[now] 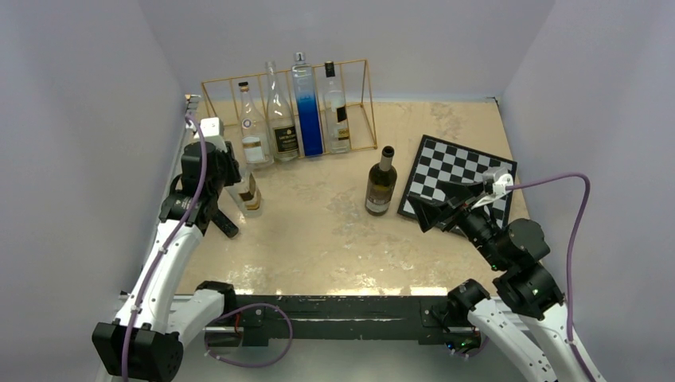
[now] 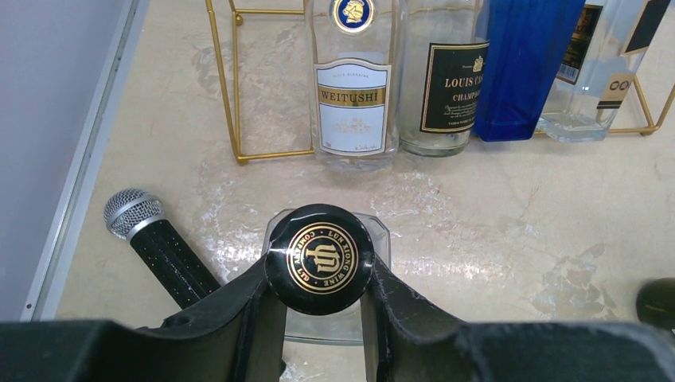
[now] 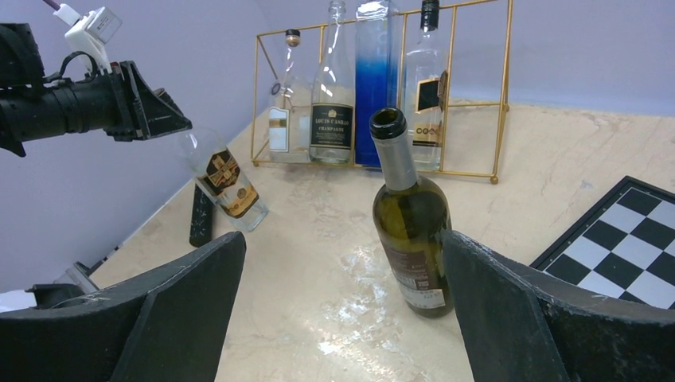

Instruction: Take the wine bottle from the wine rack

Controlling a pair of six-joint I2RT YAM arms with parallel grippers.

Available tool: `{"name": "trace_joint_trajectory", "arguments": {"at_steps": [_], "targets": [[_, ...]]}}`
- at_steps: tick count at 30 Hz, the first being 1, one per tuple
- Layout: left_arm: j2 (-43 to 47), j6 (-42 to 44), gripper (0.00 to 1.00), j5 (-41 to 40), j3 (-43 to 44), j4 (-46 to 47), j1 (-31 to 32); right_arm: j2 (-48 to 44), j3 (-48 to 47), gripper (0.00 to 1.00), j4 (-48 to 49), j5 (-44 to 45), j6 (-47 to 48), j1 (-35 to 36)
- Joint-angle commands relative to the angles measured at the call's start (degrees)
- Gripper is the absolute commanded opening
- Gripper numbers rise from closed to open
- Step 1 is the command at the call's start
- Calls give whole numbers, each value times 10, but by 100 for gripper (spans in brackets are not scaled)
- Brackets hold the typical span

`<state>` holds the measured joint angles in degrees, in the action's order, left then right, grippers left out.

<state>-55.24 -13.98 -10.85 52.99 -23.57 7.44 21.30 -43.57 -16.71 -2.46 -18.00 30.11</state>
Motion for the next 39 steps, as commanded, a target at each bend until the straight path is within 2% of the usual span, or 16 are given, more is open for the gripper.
{"name": "trace_joint_trajectory", "arguments": {"at_steps": [1, 8, 16, 18, 21, 26, 28, 29, 33, 39], "targets": [[33, -23, 0, 17, -2, 36, 7, -11, 6, 99, 14, 8, 11, 3], [42, -24, 0, 10, -4, 18, 15, -13, 5, 99, 12, 8, 10, 3], [50, -23, 5, -1, 4, -7, 16, -18, 4, 99, 10, 10, 8, 3], [52, -23, 12, 2, 1, -7, 16, -17, 5, 99, 10, 8, 5, 3], [54, -24, 31, 8, 2, -8, 16, -16, 2, 99, 9, 5, 1, 2], [65, -20, 52, 22, 11, -19, 16, -16, -8, 99, 0, 5, -6, 3], [72, -18, 68, 31, 14, -22, 16, -13, -13, 99, -4, 5, -10, 3], [76, -17, 73, 38, 16, -24, 16, -11, -15, 99, -6, 6, -13, 3], [90, -15, 86, 70, 35, -37, 16, 6, -30, 98, -7, 4, -29, 3], [111, -5, 90, 96, 74, -71, 16, 72, -98, 97, -26, 4, -44, 3]]}}
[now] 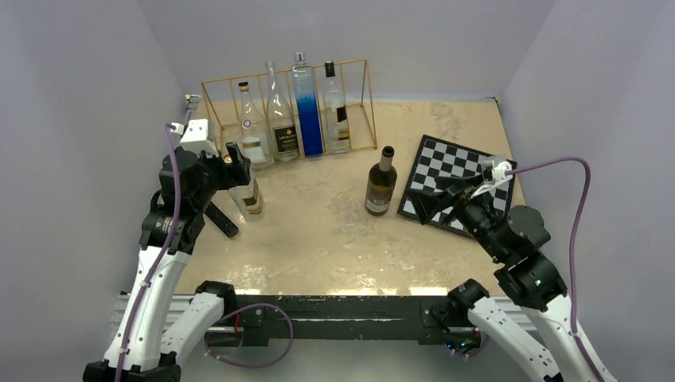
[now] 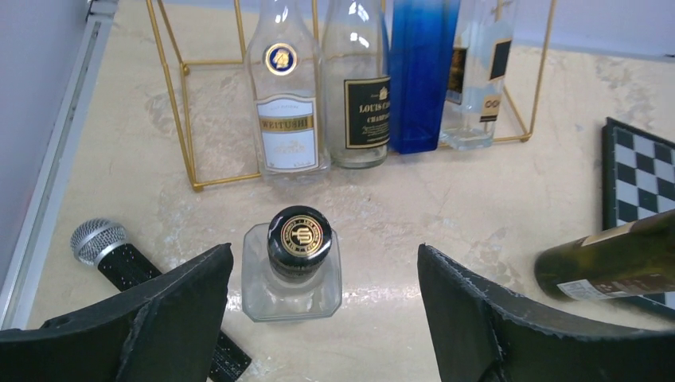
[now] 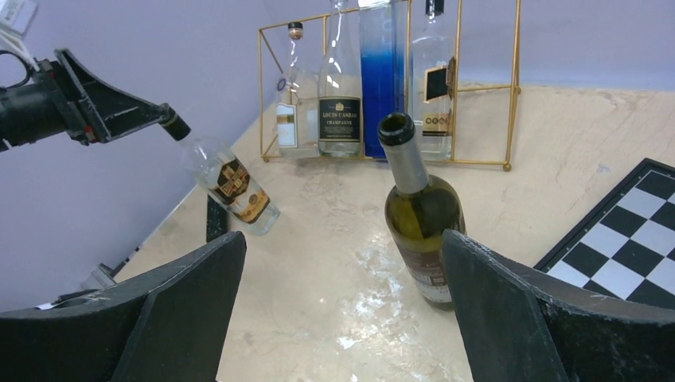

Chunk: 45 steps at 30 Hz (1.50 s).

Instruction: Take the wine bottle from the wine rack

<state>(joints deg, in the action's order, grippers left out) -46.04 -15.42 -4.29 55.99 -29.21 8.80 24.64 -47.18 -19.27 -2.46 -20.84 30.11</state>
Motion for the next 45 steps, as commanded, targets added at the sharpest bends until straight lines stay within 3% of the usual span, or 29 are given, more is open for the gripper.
{"name": "trace_joint_trajectory", "arguments": {"at_steps": [1, 7, 11, 24, 35, 45], "targets": [[24, 10, 90, 31, 50, -20, 3, 52, -73, 97, -1, 7, -14, 3], [43, 1, 90, 73, 80, -42, 3, 132, -142, 98, -2, 33, 10, 3], [16, -15, 90, 53, 130, -49, 3, 166, -170, 98, -6, 27, 15, 3], [-343, 54, 83, -86, 443, -108, 0, 138, -148, 97, 0, -26, 3, 3], [-575, 44, 80, 24, 644, -164, -55, 88, -124, 97, -26, -28, 6, 3], [-663, 50, 77, 76, 647, -100, -87, 60, -113, 97, -45, -16, 9, 3]]}}
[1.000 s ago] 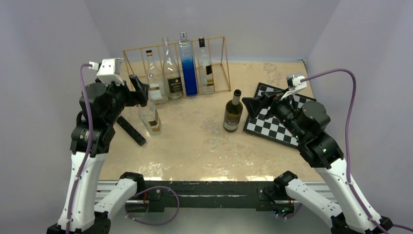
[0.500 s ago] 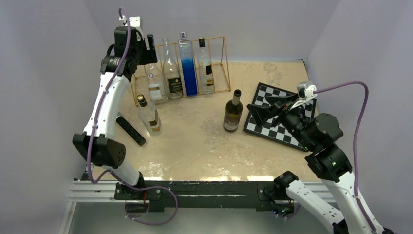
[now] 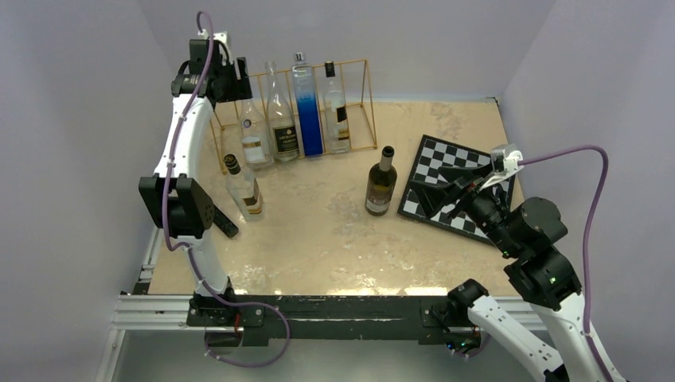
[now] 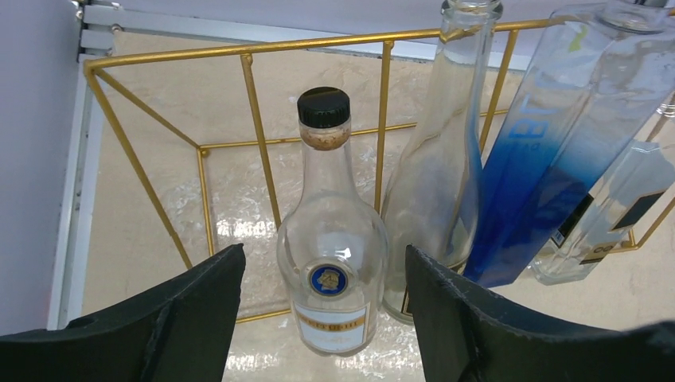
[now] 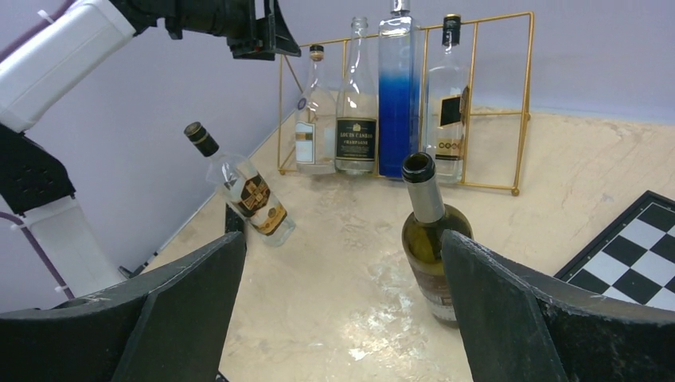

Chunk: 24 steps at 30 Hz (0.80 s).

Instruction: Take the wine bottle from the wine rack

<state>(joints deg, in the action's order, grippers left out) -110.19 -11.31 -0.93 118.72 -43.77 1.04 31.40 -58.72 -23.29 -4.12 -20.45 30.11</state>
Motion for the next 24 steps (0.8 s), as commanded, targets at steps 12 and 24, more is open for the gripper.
{"name": "trace_joint_trajectory", "arguments": {"at_steps": [12, 24], "targets": [[-122, 3, 70, 44, 71, 93, -10, 12, -3, 97, -7, 7, 0, 3], [-155, 13, 56, 53, 47, 154, -10, 30, -7, 97, 6, 6, -10, 3]]}}
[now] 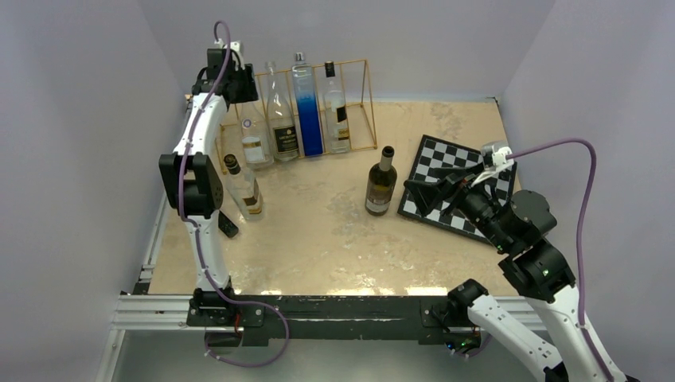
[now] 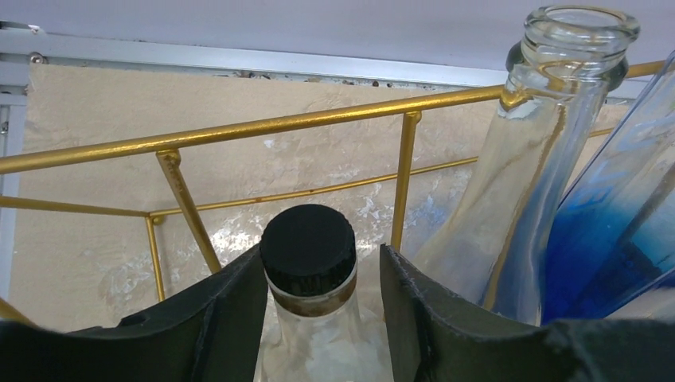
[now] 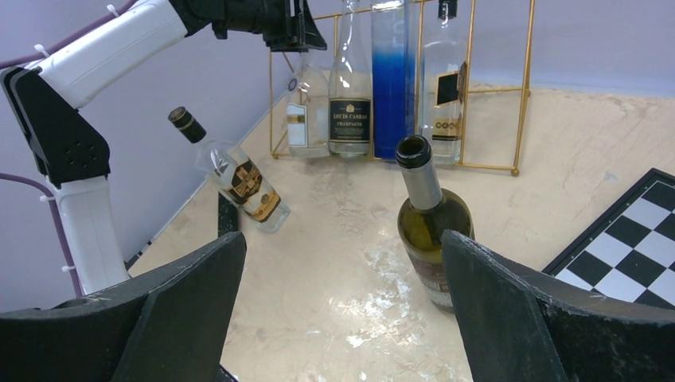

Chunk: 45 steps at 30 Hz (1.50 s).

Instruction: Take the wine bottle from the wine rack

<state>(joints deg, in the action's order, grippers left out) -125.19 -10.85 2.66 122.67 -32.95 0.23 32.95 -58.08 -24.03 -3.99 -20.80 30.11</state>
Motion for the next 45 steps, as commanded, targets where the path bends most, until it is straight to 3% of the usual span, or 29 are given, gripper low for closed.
{"name": "trace_joint_trajectory", "arguments": {"at_steps": [1, 10, 29, 36, 45], "targets": [[-5, 8, 54, 18, 4, 49, -2, 17, -15, 97, 13, 5, -6, 2], [58, 22, 0, 21, -49, 85, -2, 14, -9, 97, 19, 13, -4, 3], [208, 24, 0, 66, -106, 139, 10, -8, -2, 98, 19, 11, -2, 3], [284, 22, 0, 123, -185, 208, 18, -12, -14, 98, 8, 12, 11, 3], [341, 24, 0, 197, -203, 208, 39, -28, 3, 98, 14, 5, 2, 3]]}}
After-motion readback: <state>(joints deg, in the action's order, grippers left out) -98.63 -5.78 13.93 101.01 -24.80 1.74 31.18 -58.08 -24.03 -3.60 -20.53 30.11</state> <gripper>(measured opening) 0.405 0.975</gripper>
